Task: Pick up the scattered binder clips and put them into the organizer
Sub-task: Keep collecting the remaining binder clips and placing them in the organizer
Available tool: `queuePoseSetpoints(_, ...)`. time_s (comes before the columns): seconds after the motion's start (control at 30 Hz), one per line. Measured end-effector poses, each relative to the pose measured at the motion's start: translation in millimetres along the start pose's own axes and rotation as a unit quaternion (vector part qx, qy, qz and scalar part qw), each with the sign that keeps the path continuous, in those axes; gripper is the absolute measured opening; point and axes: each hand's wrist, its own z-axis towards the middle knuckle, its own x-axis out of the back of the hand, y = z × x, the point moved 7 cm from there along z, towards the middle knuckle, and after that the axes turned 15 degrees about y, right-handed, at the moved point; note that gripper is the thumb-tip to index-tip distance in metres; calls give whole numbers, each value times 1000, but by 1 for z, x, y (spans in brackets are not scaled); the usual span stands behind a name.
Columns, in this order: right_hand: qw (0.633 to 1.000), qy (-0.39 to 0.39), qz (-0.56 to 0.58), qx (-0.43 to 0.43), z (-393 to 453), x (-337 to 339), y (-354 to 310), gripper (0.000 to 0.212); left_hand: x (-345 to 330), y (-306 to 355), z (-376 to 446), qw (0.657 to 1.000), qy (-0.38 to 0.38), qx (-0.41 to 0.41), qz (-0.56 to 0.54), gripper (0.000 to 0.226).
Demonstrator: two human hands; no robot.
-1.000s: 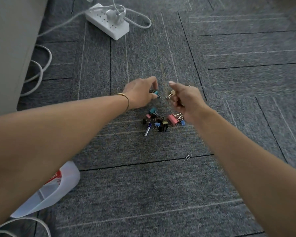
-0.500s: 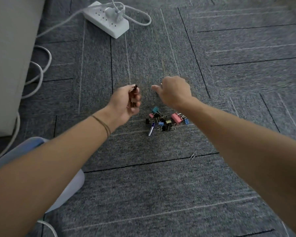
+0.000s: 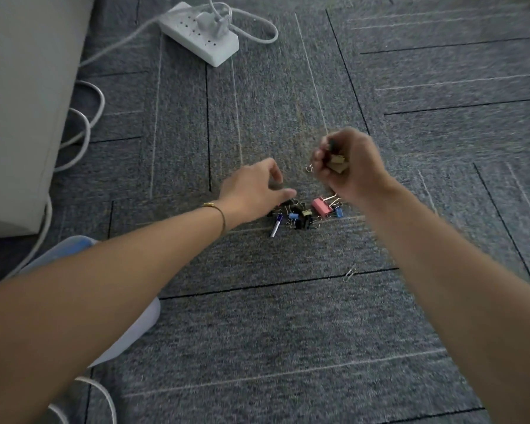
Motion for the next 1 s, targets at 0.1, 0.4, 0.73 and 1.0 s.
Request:
queuePoseSetpoints(0.1, 999, 26, 18, -31, -2, 23, -6, 36, -7, 11, 1, 990, 19, -78, 119, 38)
queuePoseSetpoints(0.4, 789, 121, -545, 259, 17, 31, -42, 26, -13, 15, 2, 998, -48, -31, -19, 27)
queuePoseSetpoints(0.73, 511, 69, -778, 359, 25, -14, -26, 36, -10, 17, -16, 764, -170, 217, -583, 26)
queuePoseSetpoints(1.0, 584, 22, -747, 316, 34, -22, -3, 40, -17, 11, -3, 707, -133, 288, -632, 30)
